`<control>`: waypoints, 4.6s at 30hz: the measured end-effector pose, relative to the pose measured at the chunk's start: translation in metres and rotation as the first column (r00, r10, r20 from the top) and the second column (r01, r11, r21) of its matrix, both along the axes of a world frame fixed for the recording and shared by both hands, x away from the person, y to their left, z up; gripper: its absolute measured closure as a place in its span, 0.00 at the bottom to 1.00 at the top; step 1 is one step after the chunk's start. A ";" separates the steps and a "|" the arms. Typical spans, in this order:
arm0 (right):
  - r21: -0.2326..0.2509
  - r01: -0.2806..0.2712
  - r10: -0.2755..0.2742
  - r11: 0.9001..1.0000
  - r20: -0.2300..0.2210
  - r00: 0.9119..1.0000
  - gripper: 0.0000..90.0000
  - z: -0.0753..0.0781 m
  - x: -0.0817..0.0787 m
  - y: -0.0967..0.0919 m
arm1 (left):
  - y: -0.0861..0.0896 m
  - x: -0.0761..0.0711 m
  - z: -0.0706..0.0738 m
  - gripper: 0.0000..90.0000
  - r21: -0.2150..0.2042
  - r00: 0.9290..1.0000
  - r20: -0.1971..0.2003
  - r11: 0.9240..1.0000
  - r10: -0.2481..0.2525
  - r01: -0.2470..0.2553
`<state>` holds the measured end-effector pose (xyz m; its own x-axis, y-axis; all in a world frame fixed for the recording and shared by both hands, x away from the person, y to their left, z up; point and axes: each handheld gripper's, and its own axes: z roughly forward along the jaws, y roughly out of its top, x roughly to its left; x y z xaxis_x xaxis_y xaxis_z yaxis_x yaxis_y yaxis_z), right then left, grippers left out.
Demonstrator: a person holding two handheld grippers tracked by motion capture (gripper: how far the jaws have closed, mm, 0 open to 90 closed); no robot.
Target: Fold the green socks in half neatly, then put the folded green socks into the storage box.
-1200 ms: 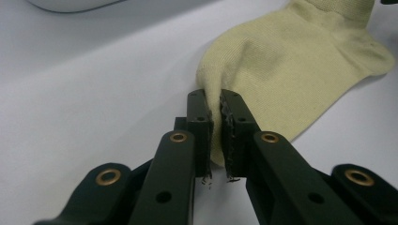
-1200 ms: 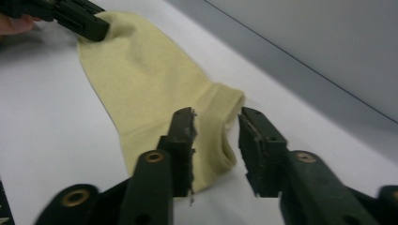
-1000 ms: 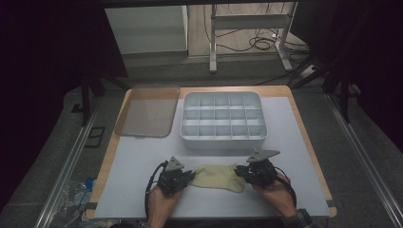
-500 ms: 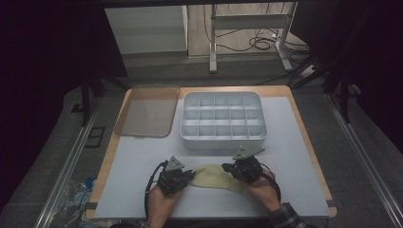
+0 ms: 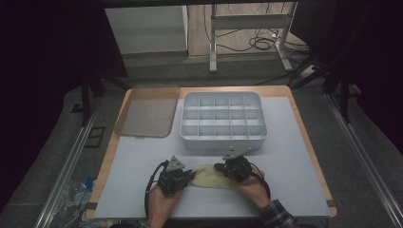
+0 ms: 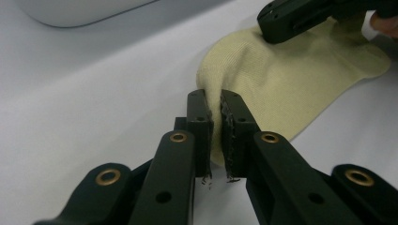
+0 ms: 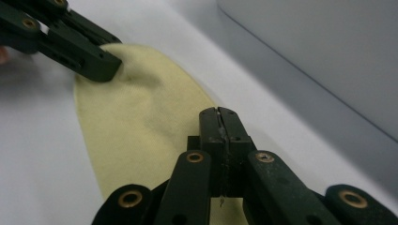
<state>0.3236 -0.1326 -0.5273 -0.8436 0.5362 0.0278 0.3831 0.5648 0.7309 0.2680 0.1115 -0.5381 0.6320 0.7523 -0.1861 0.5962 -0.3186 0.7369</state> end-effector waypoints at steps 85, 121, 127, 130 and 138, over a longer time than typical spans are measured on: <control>0.019 -0.093 0.094 0.995 -0.045 0.995 0.93 0.000 -0.045 -0.005 | -0.009 -0.001 0.025 0.92 0.017 0.999 0.033 1.000 -0.013 0.013; -0.017 0.134 -0.134 0.991 0.017 0.991 0.72 0.004 -0.010 -0.068 | -0.044 0.010 0.045 0.91 0.063 0.997 -0.008 0.995 -0.076 0.076; -0.025 0.153 -0.153 0.988 0.013 0.988 0.63 0.007 -0.010 -0.068 | -0.052 0.013 0.047 0.91 0.079 0.996 -0.014 0.992 -0.092 0.093; 0.004 0.161 -0.161 0.987 0.014 0.987 0.61 0.012 -0.010 -0.073 | -0.057 0.014 0.047 0.91 0.084 0.995 -0.015 0.991 -0.098 0.099; 0.016 0.220 -0.221 0.975 0.032 0.975 0.58 0.019 -0.005 -0.091 | -0.071 0.019 0.048 0.90 0.101 0.994 -0.021 0.989 -0.109 0.111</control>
<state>0.3182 -0.2233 -0.5083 -0.7052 0.7089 0.0097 0.4727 0.4599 0.7517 0.2868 0.0402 -0.4905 0.7095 0.6940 -0.1221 0.5644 -0.4559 0.6882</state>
